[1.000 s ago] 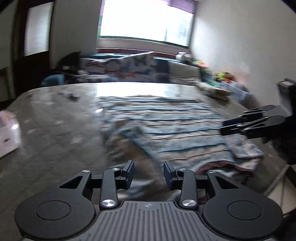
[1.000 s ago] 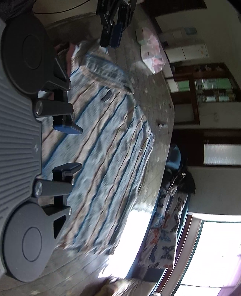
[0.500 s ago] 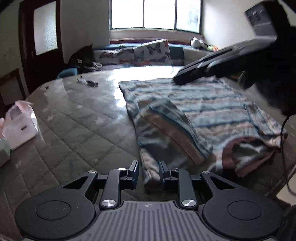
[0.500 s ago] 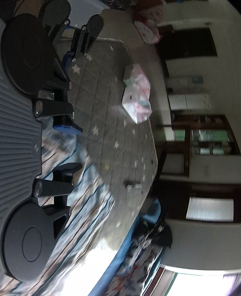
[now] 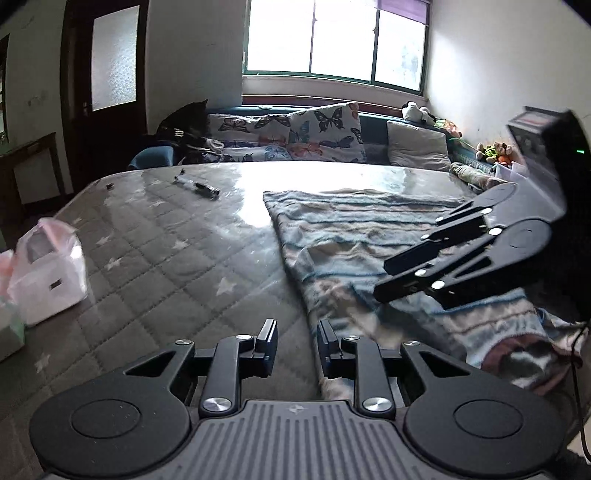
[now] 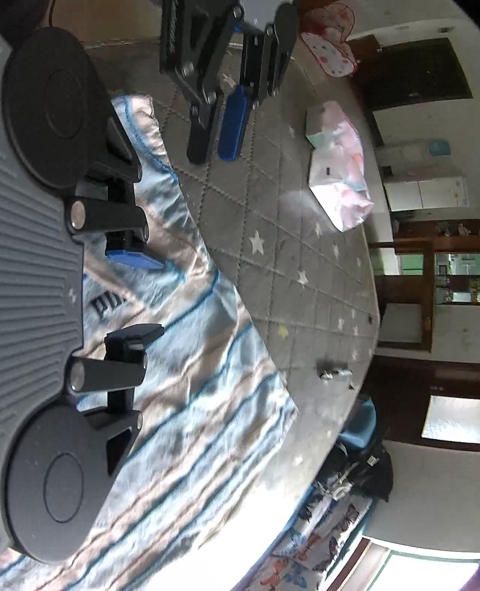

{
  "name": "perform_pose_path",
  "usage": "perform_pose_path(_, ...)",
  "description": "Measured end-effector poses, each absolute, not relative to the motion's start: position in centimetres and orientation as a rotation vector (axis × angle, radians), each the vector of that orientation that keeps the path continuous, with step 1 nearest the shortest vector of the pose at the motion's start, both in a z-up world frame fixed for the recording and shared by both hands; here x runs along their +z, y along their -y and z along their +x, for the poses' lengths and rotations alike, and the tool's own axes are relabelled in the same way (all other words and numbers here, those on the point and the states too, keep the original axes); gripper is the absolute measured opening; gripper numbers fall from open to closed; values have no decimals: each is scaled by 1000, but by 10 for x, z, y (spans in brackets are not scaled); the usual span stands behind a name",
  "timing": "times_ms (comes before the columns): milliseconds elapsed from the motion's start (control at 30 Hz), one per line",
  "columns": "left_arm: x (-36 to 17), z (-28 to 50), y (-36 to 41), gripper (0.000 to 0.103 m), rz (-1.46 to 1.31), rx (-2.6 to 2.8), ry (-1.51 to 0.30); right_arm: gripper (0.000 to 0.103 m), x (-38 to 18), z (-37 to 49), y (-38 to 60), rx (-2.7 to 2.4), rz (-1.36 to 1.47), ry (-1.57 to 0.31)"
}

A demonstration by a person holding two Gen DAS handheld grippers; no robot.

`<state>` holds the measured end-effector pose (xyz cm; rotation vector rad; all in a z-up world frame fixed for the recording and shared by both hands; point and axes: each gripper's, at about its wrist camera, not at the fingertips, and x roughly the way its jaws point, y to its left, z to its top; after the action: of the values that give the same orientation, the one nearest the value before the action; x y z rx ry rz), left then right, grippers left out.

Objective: Fold clothes

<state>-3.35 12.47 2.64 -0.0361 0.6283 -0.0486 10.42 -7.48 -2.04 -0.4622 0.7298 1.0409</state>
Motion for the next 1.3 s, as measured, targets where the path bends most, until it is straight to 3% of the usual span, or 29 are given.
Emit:
perform_pose_path(400, 8, 35, -118, 26, 2, -108, -715, 32, -8, 76, 106, 1144, -410, -790)
perform_pose_path(733, 6, 36, -115, 28, 38, -104, -721, 33, -33, 55, 104, 1252, -364, -917)
perform_pose_path(1300, 18, 3, -91, 27, 158, -134, -660, 33, 4, 48, 138, 1270, -309, -835)
